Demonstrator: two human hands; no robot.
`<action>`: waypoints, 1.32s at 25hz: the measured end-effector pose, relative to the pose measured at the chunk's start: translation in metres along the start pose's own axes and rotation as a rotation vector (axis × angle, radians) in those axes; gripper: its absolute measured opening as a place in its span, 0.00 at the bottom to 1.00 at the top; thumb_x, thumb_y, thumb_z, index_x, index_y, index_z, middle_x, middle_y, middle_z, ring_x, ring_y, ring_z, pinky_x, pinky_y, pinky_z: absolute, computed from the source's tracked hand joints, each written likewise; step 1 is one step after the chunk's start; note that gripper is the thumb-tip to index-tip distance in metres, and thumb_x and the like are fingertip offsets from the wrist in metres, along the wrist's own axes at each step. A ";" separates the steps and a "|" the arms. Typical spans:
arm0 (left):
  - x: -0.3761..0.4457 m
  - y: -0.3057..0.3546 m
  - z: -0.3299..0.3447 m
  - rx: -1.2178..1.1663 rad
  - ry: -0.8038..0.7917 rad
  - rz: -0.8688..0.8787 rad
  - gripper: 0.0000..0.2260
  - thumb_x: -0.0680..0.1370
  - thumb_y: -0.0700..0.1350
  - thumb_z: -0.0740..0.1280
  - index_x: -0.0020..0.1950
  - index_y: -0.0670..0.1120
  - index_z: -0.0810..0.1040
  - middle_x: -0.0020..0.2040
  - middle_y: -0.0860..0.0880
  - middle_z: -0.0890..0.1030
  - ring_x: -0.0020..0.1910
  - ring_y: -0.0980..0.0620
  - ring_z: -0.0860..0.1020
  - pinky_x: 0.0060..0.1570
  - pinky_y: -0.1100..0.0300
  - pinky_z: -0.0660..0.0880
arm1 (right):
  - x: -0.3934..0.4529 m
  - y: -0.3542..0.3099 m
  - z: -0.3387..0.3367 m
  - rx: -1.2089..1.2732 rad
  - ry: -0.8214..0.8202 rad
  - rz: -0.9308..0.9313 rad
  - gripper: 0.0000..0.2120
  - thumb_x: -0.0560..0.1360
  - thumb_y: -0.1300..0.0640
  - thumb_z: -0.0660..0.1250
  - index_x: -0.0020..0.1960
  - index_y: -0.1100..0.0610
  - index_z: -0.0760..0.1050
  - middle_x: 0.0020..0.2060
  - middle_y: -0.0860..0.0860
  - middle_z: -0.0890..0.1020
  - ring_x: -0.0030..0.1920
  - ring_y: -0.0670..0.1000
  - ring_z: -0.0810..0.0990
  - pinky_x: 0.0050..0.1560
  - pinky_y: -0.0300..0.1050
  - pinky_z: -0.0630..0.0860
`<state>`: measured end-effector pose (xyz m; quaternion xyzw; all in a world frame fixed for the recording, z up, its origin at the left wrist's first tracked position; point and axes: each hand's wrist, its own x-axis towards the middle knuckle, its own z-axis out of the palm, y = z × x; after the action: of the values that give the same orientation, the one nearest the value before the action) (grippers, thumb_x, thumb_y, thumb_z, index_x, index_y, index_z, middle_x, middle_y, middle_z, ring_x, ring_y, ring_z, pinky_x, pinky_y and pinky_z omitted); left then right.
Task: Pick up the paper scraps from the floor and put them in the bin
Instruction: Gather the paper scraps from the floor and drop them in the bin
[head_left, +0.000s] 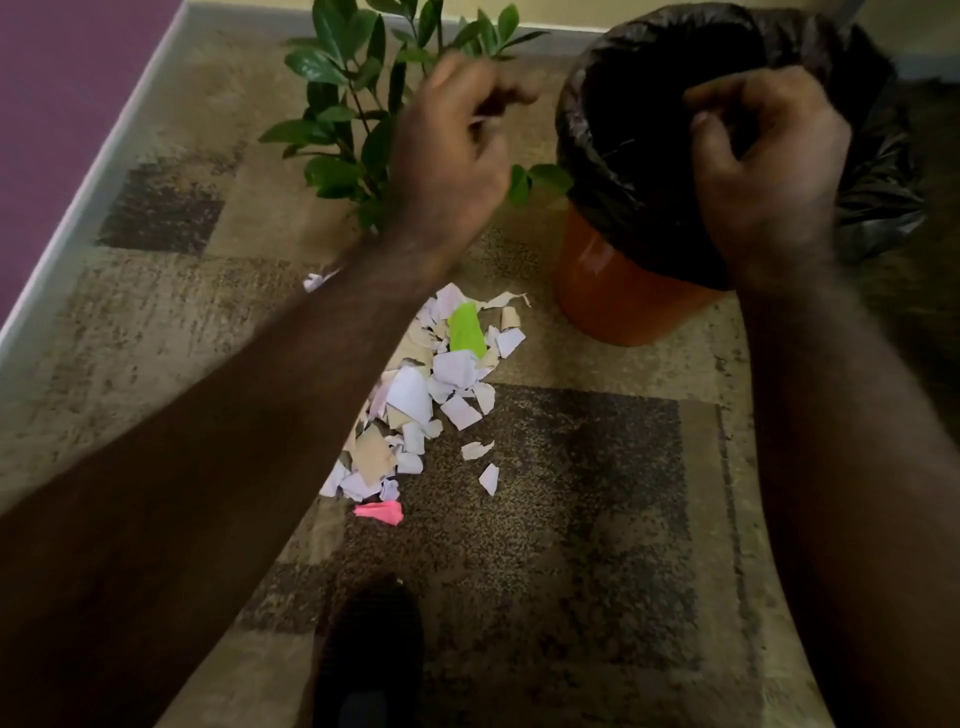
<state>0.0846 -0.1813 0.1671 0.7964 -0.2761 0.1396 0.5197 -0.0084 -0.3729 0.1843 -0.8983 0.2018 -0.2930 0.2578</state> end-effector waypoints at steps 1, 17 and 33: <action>-0.012 -0.016 -0.014 0.015 0.037 -0.005 0.12 0.74 0.33 0.60 0.53 0.41 0.79 0.54 0.48 0.77 0.54 0.58 0.76 0.55 0.70 0.75 | -0.003 -0.009 0.003 0.065 0.027 -0.080 0.12 0.77 0.53 0.61 0.56 0.53 0.80 0.54 0.50 0.80 0.48 0.36 0.73 0.47 0.20 0.67; -0.288 -0.190 -0.166 0.433 -0.640 -1.077 0.45 0.65 0.45 0.77 0.76 0.51 0.56 0.73 0.41 0.59 0.70 0.41 0.65 0.67 0.49 0.68 | -0.254 0.031 0.169 -0.416 -1.250 0.040 0.33 0.78 0.55 0.63 0.77 0.44 0.51 0.77 0.54 0.52 0.75 0.63 0.54 0.68 0.63 0.68; -0.287 -0.169 -0.104 0.552 -0.740 -0.803 0.45 0.61 0.55 0.76 0.74 0.53 0.60 0.74 0.44 0.59 0.75 0.42 0.54 0.73 0.46 0.59 | -0.273 -0.021 0.202 0.151 -1.307 0.080 0.50 0.68 0.53 0.76 0.79 0.45 0.48 0.78 0.51 0.52 0.77 0.57 0.50 0.75 0.57 0.56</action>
<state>-0.0421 0.0498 -0.0624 0.9391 -0.0701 -0.2868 0.1761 -0.0809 -0.1463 -0.0593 -0.8626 0.0159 0.3092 0.4001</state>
